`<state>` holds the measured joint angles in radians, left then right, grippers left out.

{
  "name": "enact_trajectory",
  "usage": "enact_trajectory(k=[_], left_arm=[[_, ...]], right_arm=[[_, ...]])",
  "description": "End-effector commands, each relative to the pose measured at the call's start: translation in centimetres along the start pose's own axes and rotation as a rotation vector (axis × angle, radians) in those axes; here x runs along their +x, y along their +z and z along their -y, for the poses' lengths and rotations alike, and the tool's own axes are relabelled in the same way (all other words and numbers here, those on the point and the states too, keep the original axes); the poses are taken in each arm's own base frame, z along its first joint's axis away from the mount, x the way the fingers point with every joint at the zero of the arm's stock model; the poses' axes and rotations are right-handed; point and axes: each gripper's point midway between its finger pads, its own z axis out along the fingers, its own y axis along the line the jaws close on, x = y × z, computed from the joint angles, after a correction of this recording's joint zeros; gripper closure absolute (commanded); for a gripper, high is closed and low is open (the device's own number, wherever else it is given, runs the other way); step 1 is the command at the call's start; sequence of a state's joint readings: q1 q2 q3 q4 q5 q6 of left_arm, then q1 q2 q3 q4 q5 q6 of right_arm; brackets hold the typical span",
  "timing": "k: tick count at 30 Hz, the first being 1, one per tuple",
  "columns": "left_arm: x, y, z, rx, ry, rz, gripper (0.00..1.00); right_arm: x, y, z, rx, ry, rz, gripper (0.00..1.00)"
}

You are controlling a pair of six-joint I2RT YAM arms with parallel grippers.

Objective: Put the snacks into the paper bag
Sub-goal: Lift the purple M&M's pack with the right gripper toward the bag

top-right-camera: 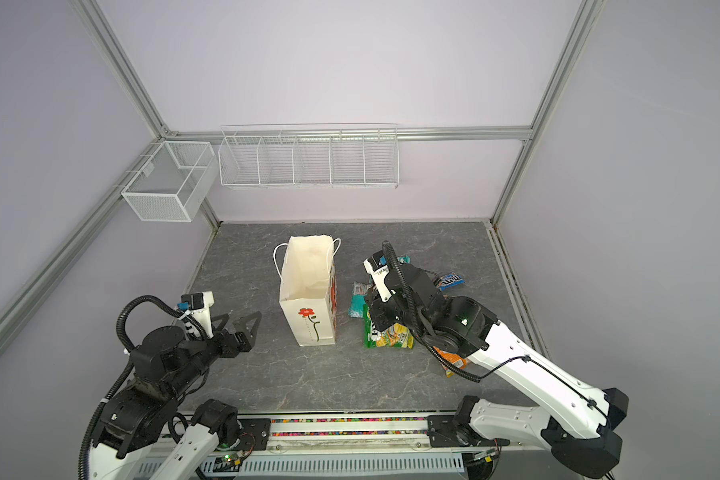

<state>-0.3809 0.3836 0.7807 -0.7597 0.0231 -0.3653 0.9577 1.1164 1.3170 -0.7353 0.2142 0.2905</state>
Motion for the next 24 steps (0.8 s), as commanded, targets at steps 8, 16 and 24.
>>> enact_trajectory(k=[8,16,24], left_arm=[[0.2,0.2,0.2,0.011,0.01,-0.005,0.01],[0.3,0.2,0.2,0.012,0.012,-0.009,0.01],[0.3,0.2,0.2,0.012,0.014,-0.007,0.01]], right_arm=[[-5.0,-1.2,-2.9,-0.12,-0.042,0.13,0.78],[-8.0,-1.3,-5.0,-0.202,-0.052,0.191,0.77],[-10.9,-1.3,-6.6,-0.255,-0.064,0.241,0.77]])
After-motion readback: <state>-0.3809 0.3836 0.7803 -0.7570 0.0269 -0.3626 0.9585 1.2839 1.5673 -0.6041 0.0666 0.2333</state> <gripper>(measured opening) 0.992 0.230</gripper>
